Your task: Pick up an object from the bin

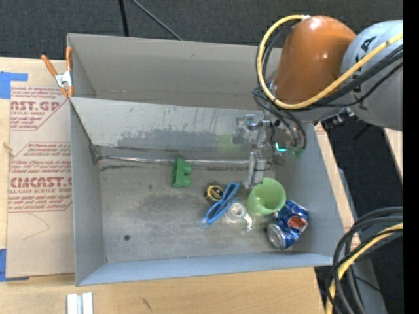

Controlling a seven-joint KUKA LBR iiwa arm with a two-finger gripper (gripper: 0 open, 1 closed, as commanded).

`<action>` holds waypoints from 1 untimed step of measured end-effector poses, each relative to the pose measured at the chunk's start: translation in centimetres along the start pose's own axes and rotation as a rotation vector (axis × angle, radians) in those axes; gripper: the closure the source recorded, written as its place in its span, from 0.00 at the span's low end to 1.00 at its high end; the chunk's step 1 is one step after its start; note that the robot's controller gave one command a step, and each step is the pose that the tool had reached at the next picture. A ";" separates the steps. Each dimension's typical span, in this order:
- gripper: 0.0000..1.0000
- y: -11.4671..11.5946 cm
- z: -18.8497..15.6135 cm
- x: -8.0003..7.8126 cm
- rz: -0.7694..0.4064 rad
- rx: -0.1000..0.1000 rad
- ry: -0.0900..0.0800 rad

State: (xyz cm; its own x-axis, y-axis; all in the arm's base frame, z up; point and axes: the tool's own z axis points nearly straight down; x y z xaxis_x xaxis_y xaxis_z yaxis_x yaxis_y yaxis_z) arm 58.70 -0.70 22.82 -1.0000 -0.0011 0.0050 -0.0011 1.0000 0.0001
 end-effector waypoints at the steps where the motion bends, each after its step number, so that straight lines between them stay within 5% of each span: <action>1: 0.00 0.6 16.3 3.5 0.177 -0.001 0.000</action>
Offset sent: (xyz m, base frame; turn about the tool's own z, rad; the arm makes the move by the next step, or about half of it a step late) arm -0.0337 0.0053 -0.1582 0.1766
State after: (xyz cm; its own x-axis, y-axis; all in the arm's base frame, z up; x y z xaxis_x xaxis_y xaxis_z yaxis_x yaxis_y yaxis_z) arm 55.11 -0.09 6.56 -0.9845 0.1752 0.0053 0.1752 0.9845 0.0004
